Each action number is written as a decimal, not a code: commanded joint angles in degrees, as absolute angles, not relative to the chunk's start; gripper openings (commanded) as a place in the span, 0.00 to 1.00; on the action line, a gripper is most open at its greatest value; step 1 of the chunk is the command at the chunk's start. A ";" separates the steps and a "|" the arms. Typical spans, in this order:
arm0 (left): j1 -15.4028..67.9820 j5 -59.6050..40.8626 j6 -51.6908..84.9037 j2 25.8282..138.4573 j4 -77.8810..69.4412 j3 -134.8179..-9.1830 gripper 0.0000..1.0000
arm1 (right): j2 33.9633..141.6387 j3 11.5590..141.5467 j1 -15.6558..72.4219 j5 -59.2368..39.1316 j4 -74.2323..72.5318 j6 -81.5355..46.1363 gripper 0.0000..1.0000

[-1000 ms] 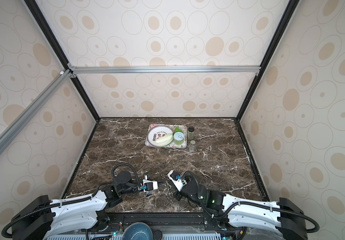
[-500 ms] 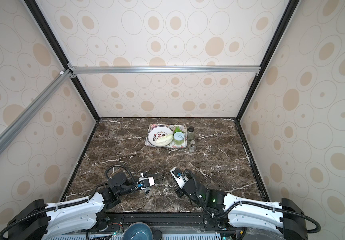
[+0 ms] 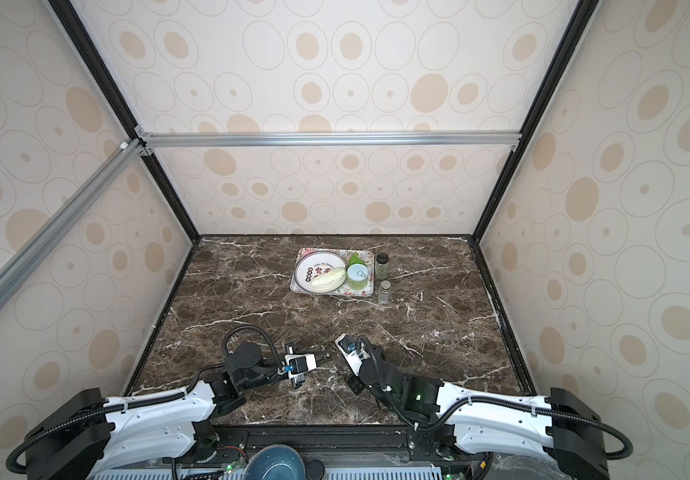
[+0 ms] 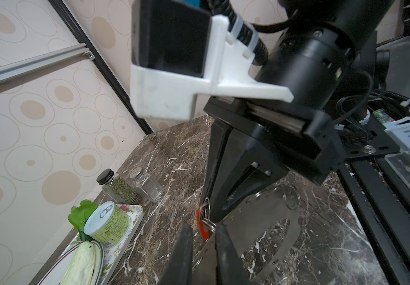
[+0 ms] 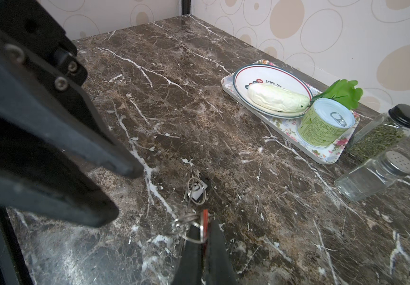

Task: Put the keys on the keyring

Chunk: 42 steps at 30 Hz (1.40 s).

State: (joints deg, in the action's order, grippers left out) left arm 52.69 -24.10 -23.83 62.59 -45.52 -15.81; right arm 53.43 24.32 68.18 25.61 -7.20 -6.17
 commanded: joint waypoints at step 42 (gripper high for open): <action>52.80 -20.39 -15.26 68.15 -54.74 -17.32 0.21 | 56.29 25.32 68.47 31.33 -12.49 -11.42 0.00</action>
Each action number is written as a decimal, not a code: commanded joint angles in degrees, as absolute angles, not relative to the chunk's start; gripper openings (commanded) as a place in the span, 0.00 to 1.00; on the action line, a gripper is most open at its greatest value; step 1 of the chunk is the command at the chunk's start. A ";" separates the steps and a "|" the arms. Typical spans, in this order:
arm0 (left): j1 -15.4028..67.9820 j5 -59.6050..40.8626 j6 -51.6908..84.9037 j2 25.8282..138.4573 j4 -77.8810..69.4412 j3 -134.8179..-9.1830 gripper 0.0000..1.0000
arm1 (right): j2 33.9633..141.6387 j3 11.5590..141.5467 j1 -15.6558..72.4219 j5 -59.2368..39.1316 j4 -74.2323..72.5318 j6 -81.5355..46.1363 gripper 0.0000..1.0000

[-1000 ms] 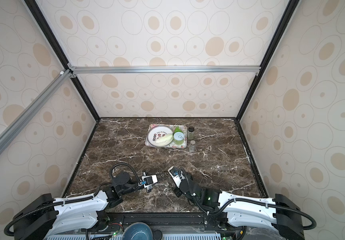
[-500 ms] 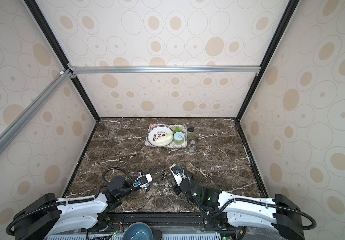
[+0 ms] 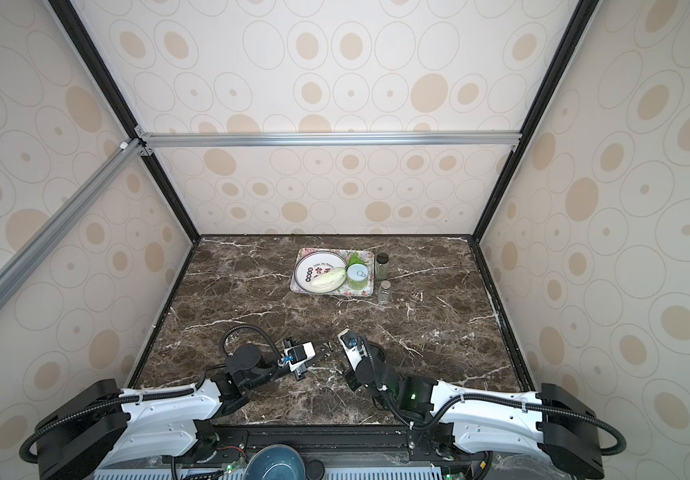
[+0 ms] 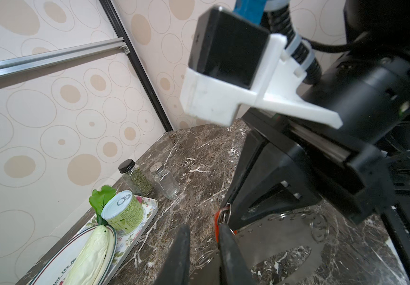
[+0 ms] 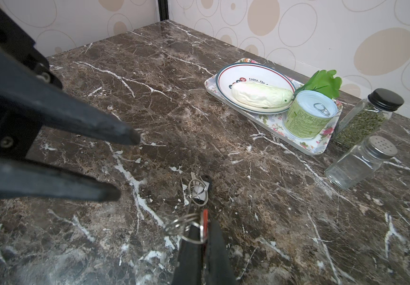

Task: Put the keys on the keyring

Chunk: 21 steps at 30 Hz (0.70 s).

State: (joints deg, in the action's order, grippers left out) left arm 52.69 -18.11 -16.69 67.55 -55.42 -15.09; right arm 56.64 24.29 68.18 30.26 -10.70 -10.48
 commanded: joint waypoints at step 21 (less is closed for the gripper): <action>52.82 -21.76 -14.15 73.74 -52.75 -20.30 0.27 | 55.00 24.89 68.47 31.08 -12.48 -11.87 0.00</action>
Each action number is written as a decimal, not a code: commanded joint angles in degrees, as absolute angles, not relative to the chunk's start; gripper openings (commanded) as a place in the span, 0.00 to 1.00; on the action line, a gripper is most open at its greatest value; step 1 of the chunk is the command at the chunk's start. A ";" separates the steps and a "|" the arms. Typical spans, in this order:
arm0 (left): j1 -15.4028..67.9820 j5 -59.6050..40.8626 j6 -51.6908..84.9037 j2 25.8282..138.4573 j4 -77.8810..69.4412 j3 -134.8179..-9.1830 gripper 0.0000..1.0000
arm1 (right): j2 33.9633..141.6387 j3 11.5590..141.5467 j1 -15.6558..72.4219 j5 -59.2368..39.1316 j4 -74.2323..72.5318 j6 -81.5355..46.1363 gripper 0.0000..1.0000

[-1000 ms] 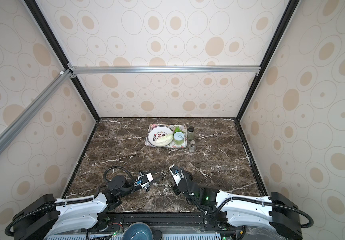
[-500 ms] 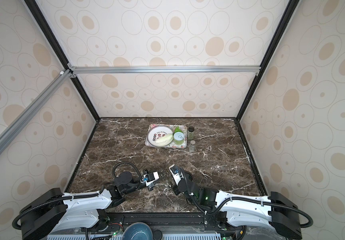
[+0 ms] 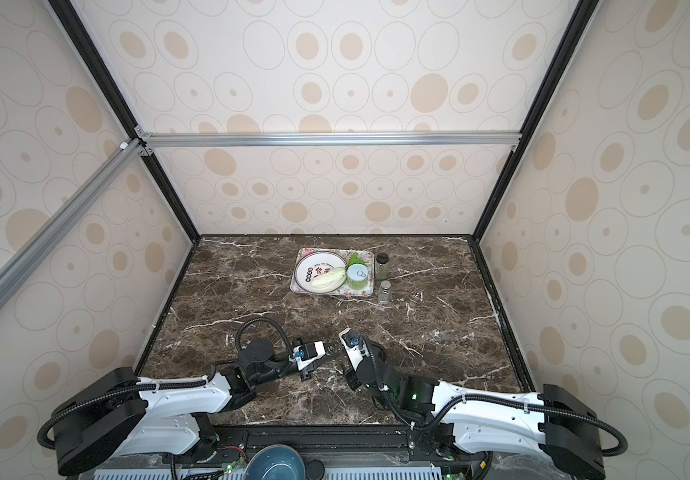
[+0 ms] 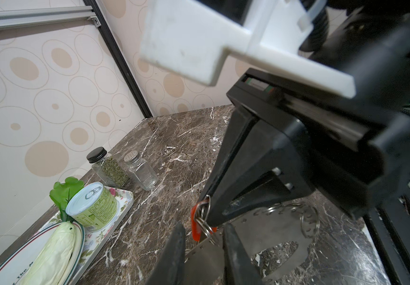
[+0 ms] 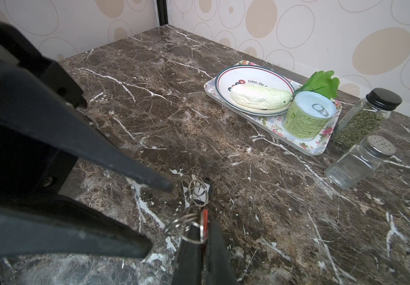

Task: Put the keys on the keyring

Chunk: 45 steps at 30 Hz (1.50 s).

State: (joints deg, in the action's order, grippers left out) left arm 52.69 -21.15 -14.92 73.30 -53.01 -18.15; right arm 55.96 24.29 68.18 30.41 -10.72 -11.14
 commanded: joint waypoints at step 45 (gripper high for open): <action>52.82 -16.23 -14.00 72.93 -64.01 -14.45 0.00 | 56.66 23.87 58.97 12.36 -11.78 -19.59 0.00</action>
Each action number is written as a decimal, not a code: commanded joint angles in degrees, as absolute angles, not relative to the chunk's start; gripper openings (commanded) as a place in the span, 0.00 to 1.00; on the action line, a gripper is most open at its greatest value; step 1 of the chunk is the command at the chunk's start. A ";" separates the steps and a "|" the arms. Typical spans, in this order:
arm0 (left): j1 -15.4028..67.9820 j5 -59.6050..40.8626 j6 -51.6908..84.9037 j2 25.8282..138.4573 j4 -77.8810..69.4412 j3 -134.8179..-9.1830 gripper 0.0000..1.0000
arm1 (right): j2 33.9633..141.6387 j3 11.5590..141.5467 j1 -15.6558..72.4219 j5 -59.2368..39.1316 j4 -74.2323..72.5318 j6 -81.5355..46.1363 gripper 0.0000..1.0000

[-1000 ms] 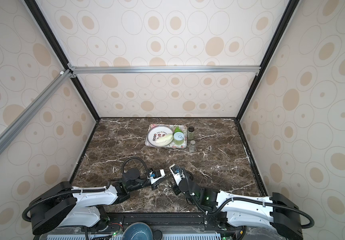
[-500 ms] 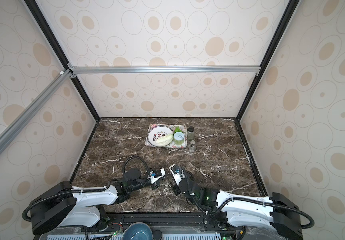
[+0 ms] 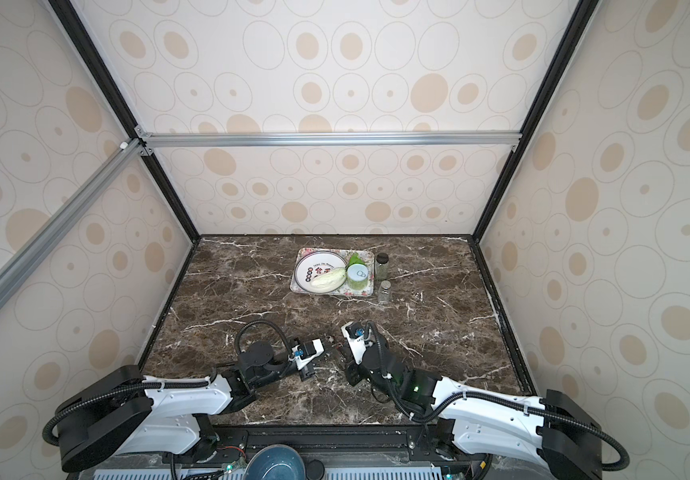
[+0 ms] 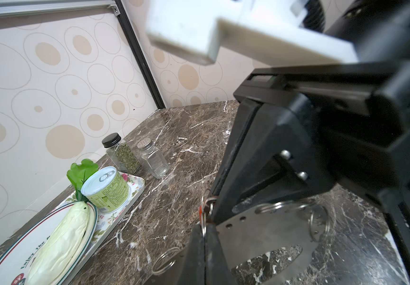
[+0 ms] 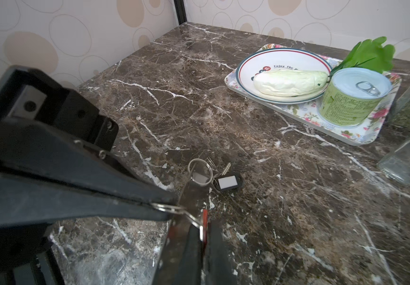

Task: Put the keys on the keyring

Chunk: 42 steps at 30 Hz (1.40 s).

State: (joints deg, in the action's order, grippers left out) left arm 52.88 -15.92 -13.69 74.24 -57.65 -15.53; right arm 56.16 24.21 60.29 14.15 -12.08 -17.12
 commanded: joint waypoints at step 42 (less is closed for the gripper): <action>52.82 -17.90 -15.25 72.95 -59.41 -16.25 0.26 | 56.16 25.30 60.28 11.42 -9.67 -14.91 0.00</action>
State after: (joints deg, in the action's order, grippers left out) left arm 52.88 -17.89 -13.82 73.23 -60.93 -14.31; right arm 56.84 24.43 59.79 10.31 -10.02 -15.66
